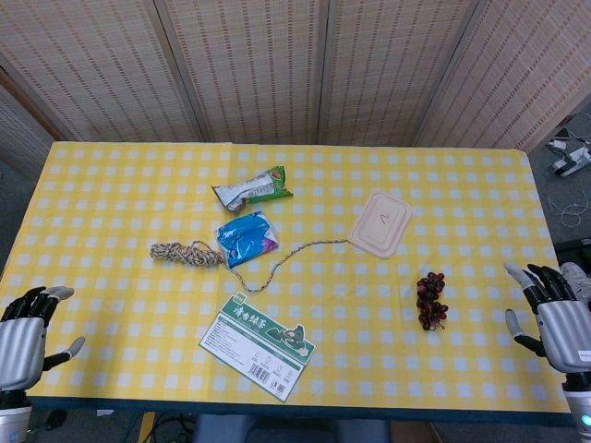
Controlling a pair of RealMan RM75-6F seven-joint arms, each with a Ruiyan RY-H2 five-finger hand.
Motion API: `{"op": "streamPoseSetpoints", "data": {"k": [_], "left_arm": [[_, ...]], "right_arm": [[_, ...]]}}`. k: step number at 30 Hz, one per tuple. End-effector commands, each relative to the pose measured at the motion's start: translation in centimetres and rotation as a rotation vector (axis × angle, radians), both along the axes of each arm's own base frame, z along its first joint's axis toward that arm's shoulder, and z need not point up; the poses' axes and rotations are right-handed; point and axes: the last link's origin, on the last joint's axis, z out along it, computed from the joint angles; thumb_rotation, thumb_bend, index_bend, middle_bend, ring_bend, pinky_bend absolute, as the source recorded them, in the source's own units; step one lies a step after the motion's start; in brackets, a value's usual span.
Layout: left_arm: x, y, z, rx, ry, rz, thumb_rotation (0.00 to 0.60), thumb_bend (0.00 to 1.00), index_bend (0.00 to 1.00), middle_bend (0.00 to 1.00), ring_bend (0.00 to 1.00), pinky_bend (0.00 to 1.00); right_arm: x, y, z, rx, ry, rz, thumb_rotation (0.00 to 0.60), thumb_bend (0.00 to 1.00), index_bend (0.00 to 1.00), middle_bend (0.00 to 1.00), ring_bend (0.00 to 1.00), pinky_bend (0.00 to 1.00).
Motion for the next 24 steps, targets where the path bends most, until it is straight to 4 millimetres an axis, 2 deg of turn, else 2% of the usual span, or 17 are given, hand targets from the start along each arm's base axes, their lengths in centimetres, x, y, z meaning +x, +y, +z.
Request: {"op": "streamPoseSetpoints", "data": {"k": [1,10,15,24], "left_arm": [[-0.1,0.0,0.0,-0.002,0.002,0.002,0.6,0.16,0.33,0.28,0.19,0.22],[0.0,1.0,0.0,-0.015,0.004,-0.014,0.6,0.16,0.33,0.28,0.19,0.22],[0.5,4.1,-0.5,-0.04,-0.006,-0.067,0.6,0.16,0.33,0.28,0.19,0.22],[1.8,10.7,-3.2,-0.155,0.009,-0.149,0.6,0.16,0.32,0.28,0.19,0.22]], "right_arm": [[0.0,0.0,0.0,0.002,0.001,0.0,0.6,0.45,0.11,0.22,0.12,0.1],[0.2,-0.2,0.4,-0.012,0.016,0.004,0.6,0.45,0.11,0.22,0.12,0.1],[0.7,-0.8,1.4,-0.045,0.032,0.012,0.6,0.45,0.11,0.22,0.12,0.1],[1.3,-1.0,1.8,-0.051,0.045,0.021,0.6,0.45,0.11,0.22,0.12,0.1]]}}
